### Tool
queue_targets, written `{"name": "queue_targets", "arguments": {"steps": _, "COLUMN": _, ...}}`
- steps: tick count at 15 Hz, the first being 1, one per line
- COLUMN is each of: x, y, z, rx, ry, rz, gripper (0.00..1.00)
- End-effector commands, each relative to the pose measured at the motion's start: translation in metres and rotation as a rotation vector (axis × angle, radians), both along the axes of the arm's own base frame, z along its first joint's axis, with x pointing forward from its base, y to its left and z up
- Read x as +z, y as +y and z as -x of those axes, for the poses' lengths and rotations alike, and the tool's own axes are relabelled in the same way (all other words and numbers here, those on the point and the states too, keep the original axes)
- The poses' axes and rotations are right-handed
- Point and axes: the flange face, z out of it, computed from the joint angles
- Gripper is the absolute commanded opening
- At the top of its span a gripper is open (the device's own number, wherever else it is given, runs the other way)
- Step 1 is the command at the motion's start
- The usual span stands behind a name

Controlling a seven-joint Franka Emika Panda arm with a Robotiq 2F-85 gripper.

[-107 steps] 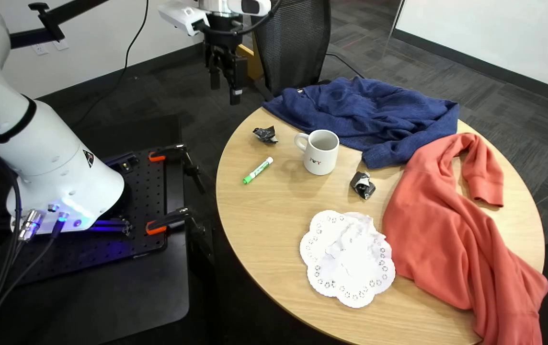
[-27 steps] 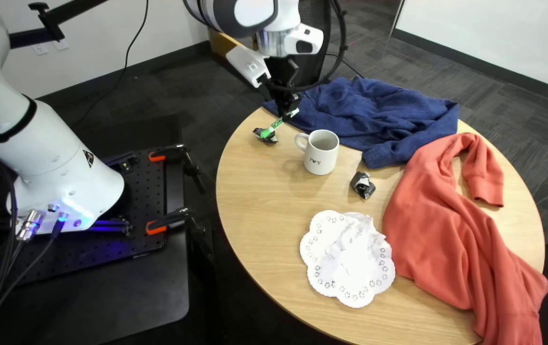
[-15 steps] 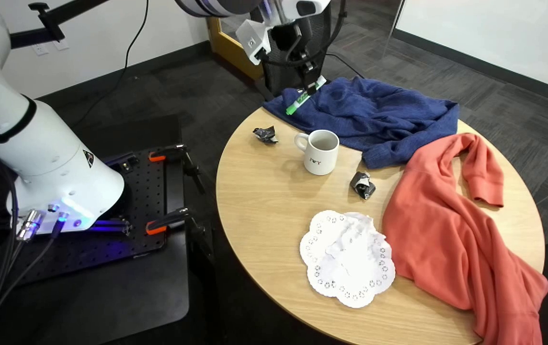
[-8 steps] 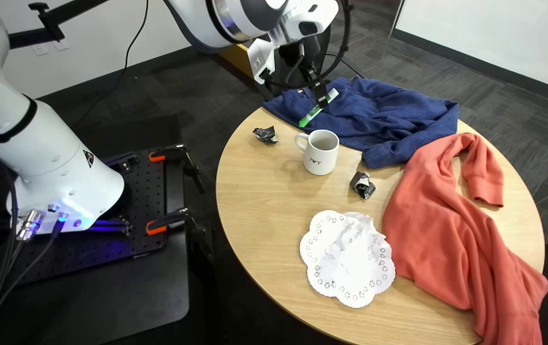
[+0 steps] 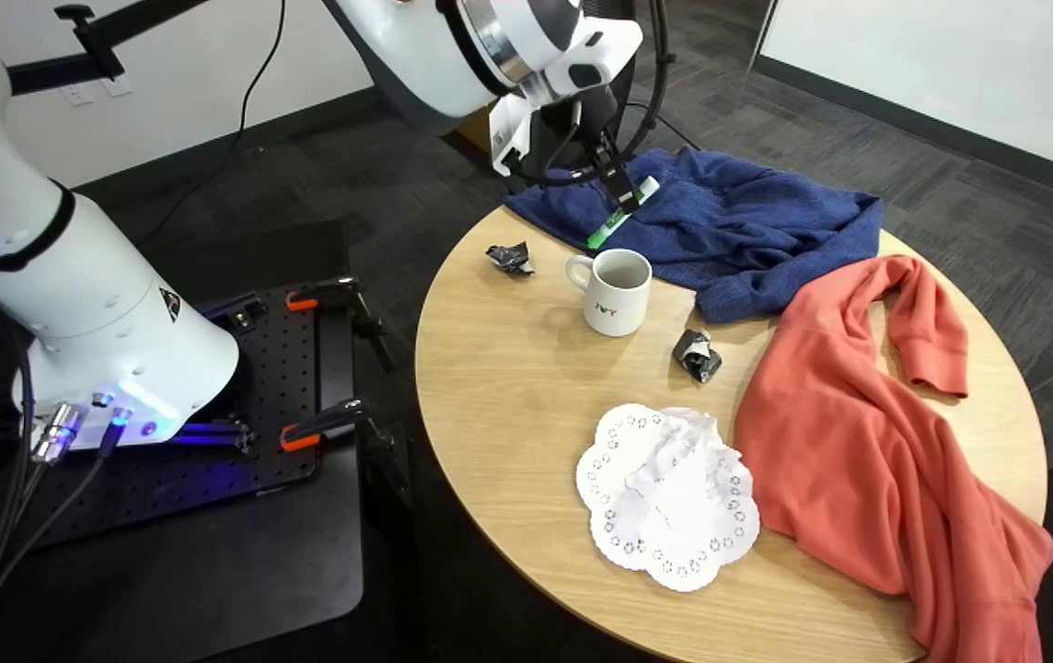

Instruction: Pick the marker and put it in the cup

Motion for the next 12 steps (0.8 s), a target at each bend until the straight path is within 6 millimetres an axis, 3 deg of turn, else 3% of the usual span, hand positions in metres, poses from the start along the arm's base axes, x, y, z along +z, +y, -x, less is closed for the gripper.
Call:
{"name": "queue_targets", "arguments": {"steps": 1, "x": -0.011, "y": 0.008, "z": -0.011, "rx": -0.027, "ry": -0.05, "rz": 0.002, "gripper": 0.05}}
{"name": "queue_targets", "arguments": {"steps": 12, "x": -0.056, "y": 0.02, "z": -0.016, "rx": -0.092, "ry": -0.112, "rz": 0.037, "gripper": 0.05}}
